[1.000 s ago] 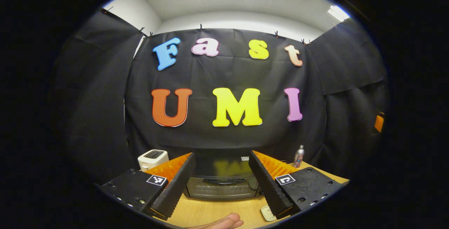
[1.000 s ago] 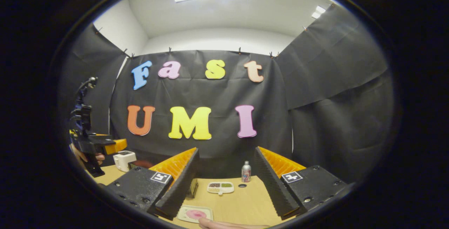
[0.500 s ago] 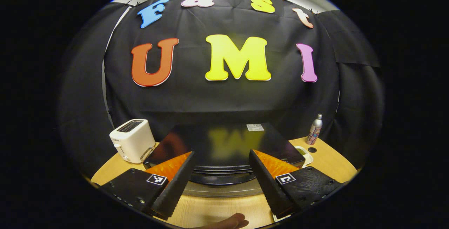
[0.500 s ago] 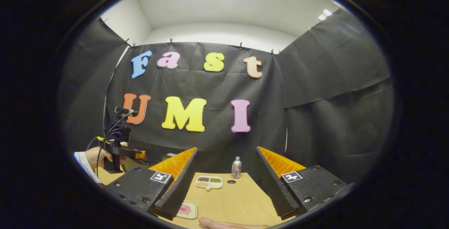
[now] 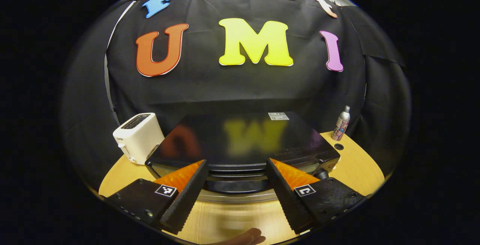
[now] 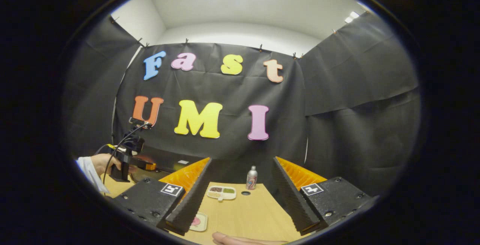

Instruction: Open the electric oven with the left hand, put the food in, and close the electric oven.

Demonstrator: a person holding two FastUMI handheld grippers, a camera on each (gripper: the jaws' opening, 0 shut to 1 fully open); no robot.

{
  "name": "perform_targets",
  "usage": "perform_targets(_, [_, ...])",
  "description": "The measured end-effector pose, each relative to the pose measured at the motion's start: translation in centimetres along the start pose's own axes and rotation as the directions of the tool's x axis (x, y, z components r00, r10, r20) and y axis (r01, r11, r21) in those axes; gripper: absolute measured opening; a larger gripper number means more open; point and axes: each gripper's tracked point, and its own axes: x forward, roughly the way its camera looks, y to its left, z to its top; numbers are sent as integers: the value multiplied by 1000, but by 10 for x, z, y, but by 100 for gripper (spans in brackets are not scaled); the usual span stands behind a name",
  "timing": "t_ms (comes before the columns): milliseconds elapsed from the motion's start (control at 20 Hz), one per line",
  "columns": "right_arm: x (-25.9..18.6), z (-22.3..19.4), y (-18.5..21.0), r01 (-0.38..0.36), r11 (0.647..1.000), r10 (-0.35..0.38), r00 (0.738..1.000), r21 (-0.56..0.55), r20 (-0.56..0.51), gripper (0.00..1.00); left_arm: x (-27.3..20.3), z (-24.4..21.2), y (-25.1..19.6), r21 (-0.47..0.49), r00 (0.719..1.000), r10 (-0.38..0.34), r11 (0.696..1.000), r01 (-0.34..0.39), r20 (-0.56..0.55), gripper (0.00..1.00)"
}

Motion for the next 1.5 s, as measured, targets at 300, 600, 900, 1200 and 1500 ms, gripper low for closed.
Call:
perform_targets(300, [-16, 2, 0, 9, 1000, -9, 1000, 3, -23, 96, -22, -14, -1, -12, 1000, 3, 1000, -3, -11, 98])
perform_targets(600, [-31, -1, 1, 4, 999, -2, 997, 35, -77, 96, -52, -57, -4, -19, 999, -5, 1000, 5, -33, 97])
perform_targets(900, [-35, -16, 12, -20, 998, 29, 987, 60, -160, 96, -65, -151, -4, -111, 976, -36, 994, 12, -214, 97])
perform_targets(1200, [-27, -40, 28, -52, 994, 75, 962, 94, -264, 96, -75, -197, -9, -37, 939, -28, 999, 16, -342, 96])
perform_targets(1500, [-7, -81, 36, -55, 997, 72, 925, 58, -372, 99, -74, -201, -11, -36, 943, -36, 999, 26, -331, 96])
